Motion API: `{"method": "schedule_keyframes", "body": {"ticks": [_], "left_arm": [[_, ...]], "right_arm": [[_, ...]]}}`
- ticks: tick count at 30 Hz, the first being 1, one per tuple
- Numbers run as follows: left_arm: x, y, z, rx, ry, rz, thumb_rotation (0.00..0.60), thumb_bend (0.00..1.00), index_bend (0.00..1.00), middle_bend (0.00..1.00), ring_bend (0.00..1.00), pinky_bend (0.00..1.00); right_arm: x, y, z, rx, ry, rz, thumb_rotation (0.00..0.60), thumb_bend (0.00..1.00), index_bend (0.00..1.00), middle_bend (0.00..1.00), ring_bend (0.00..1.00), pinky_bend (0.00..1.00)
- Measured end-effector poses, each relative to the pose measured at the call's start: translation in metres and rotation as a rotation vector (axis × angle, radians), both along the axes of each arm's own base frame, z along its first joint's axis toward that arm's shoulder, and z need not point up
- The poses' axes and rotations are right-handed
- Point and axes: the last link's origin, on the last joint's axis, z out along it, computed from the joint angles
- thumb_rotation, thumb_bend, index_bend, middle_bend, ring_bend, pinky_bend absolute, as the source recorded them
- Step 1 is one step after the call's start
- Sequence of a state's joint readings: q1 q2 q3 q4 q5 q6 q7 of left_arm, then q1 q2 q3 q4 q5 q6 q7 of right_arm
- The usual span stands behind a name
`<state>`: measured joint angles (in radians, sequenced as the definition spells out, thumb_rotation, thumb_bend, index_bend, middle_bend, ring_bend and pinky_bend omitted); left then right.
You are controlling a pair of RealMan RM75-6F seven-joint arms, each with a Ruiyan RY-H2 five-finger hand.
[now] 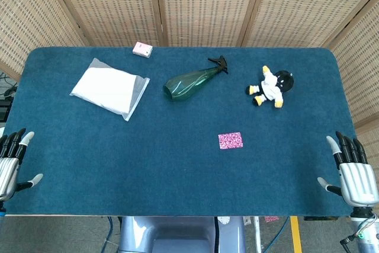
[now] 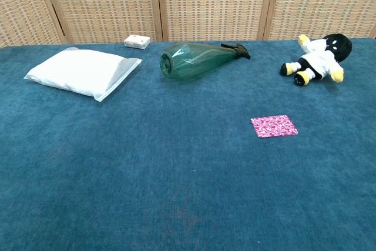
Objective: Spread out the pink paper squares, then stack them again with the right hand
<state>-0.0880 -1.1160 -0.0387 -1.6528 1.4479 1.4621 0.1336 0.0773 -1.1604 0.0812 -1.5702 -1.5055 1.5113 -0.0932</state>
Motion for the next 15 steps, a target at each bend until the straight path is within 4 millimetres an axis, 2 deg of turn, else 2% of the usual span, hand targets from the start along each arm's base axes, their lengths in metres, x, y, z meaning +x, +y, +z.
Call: {"method": "schedule_keyframes", "body": {"ticks": [4,8,11,12,14,15], "left_arm": [[0.000,0.000,0.000,0.000,0.004,0.000,0.600,0.15,0.00,0.00,0.00,0.00],[0.000,0.000,0.000,0.002,0.007,-0.002,0.600,0.15,0.00,0.00,0.00,0.00],[0.000,0.000,0.000,0.005,0.003,0.000,0.600,0.15,0.00,0.00,0.00,0.00],[-0.001,0.001,0.000,0.005,0.003,0.001,0.600,0.15,0.00,0.00,0.00,0.00],[-0.001,0.001,0.000,0.006,0.002,0.004,0.600,0.15,0.00,0.00,0.00,0.00],[-0.001,0.002,0.000,0.006,0.001,0.006,0.600,0.15,0.00,0.00,0.00,0.00]], "right_arm": [[-0.002,-0.001,-0.001,0.014,0.002,-0.014,0.600,0.01,0.00,0.00,0.00,0.00],[-0.002,-0.002,-0.002,0.025,-0.002,-0.015,0.600,0.06,0.00,0.00,0.00,0.00],[-0.002,-0.002,-0.005,0.047,-0.002,-0.010,0.600,0.16,0.00,0.00,0.00,0.00],[-0.001,-0.002,-0.006,0.055,-0.004,-0.008,0.600,0.26,0.00,0.00,0.00,0.00],[-0.001,-0.004,-0.010,0.081,-0.012,-0.004,0.600,0.53,0.00,0.00,0.00,0.00],[0.000,-0.005,-0.012,0.093,-0.017,-0.001,0.600,0.73,0.00,0.00,0.00,0.00]]}}
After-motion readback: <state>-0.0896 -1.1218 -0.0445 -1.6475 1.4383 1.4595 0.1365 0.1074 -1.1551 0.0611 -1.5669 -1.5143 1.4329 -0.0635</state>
